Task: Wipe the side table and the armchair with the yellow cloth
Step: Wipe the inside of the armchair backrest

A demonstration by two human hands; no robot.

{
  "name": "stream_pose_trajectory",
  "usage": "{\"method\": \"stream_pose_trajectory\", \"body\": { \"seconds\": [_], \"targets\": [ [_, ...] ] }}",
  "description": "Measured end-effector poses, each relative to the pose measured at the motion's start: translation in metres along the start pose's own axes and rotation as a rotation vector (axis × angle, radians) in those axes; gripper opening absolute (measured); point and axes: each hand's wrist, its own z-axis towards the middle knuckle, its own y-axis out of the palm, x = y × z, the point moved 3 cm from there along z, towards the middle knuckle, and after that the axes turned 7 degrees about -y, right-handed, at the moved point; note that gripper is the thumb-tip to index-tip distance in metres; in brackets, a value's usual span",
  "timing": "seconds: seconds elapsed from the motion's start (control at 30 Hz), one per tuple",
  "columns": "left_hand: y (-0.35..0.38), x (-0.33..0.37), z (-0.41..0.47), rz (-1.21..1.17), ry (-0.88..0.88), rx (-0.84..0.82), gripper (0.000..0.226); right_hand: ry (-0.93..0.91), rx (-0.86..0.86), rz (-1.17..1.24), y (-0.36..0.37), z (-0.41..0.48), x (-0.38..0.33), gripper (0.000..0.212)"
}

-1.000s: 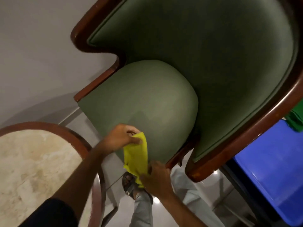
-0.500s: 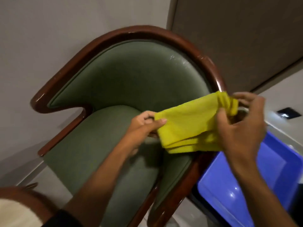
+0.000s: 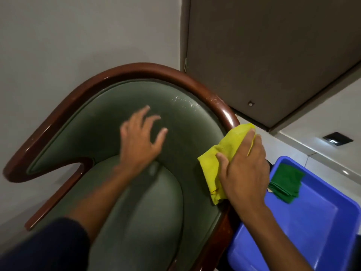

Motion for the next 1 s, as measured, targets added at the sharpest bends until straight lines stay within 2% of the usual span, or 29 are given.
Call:
{"method": "stream_pose_trajectory", "body": {
  "seconds": [0.1, 0.17, 0.27, 0.4, 0.5, 0.6, 0.67, 0.77, 0.83, 1.0],
  "targets": [
    [-0.016, -0.05, 0.065, 0.306, 0.069, 0.0, 0.064, -0.097, -0.036, -0.084, 0.0, 0.036, -0.009, 0.083],
    [-0.027, -0.085, 0.095, 0.388, 0.024, 0.009, 0.073, -0.173, -0.04, -0.133, 0.001, 0.062, -0.019, 0.077],
    [-0.031, -0.126, 0.11, 0.403, -0.095, -0.058, 0.086, -0.28, -0.026, -0.187, 0.009, 0.095, -0.036, 0.07],
    [-0.027, -0.126, 0.111, 0.372, -0.08, -0.054, 0.094, -0.42, 0.091, -0.22, 0.025, 0.13, -0.073, 0.058],
    [-0.034, -0.135, 0.113, 0.361, -0.101, -0.065, 0.093, -0.651, 0.181, -0.227, 0.054, 0.142, -0.135, 0.057],
    [-0.031, -0.133, 0.111, 0.351, -0.072, -0.072, 0.091, -0.927, 0.096, -0.256, 0.087, 0.14, -0.176, 0.064],
    [-0.031, -0.135, 0.111, 0.347, -0.051, -0.049, 0.091, -1.045, 0.005, -0.328, 0.104, 0.133, -0.188, 0.065],
    [-0.029, -0.137, 0.11, 0.345, -0.042, -0.052, 0.091, -1.01, 0.03, -0.3, 0.102, 0.135, -0.178, 0.06],
    [-0.031, -0.135, 0.111, 0.333, -0.048, -0.065, 0.092, -0.902, 0.006, -0.234, 0.087, 0.131, -0.156, 0.058],
    [-0.037, -0.131, 0.109, 0.326, -0.059, -0.11, 0.093, -0.643, -0.179, -0.188, 0.04, 0.084, -0.081, 0.071]
  ]
}}
